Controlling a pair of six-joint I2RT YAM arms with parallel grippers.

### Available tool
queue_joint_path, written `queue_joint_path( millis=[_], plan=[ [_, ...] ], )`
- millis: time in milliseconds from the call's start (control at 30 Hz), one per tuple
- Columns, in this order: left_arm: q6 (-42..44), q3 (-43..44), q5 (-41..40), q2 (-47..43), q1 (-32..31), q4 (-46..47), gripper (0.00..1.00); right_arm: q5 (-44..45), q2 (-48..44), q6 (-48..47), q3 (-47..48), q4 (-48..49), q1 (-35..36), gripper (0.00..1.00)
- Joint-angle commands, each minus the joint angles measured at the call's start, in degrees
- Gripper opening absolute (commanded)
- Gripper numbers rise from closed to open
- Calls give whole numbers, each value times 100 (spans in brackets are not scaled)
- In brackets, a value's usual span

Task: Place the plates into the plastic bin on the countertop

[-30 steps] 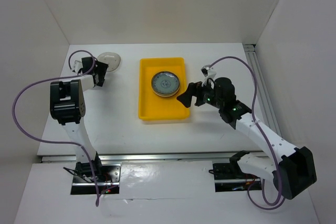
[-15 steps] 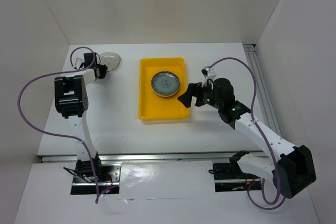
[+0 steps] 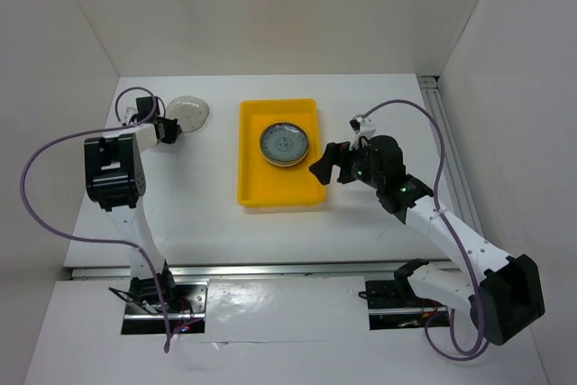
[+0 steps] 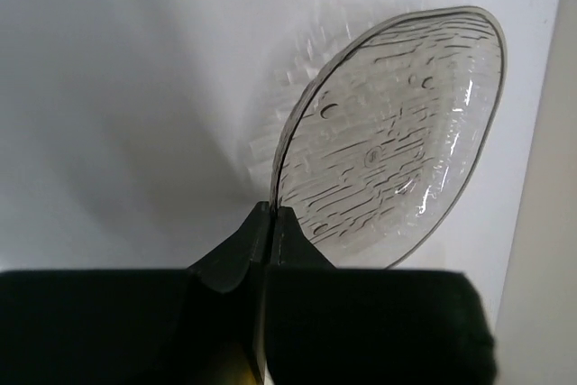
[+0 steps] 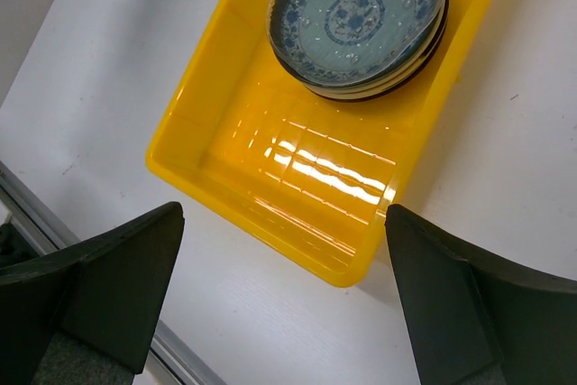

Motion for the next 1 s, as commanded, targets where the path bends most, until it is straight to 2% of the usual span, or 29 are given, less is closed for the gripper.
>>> queue_joint_path(
  millis=[0,67,133,200,300,400,567,833,967],
  plan=[
    [443,-715,237,-1201,-104,-36,0,126,-329,-32,64,-72,42,100],
    [804,-902,370,-1694,-341,124,0,214,-469,20,-6,-72,42,100],
    [1206,-964,371,-2266,-631,-155,0,275,-470,90,-146,-72,42,100],
    [1462,-1052,301,-2704,-1184,-263,0,276,-540,91,-207,-134,42,100],
    [1832,-1105,142,-2996,-1826,-534,0,276,-715,205,-322,-187,42,100],
    [2429,-1193,633,-3068,-2222,-473,0,276,-874,258,-375,-239,42,100],
    [3344,80,1503,-2260,-2565,-1649,0,276,-1155,258,-375,-520,42,100],
    [4135,818,2278,-1671,-2672,-1897,0,223,-1393,187,-375,-705,42,100],
    [4504,1907,2331,-1047,-2733,-2538,0,223,-1498,187,-375,-758,42,100]
  ],
)
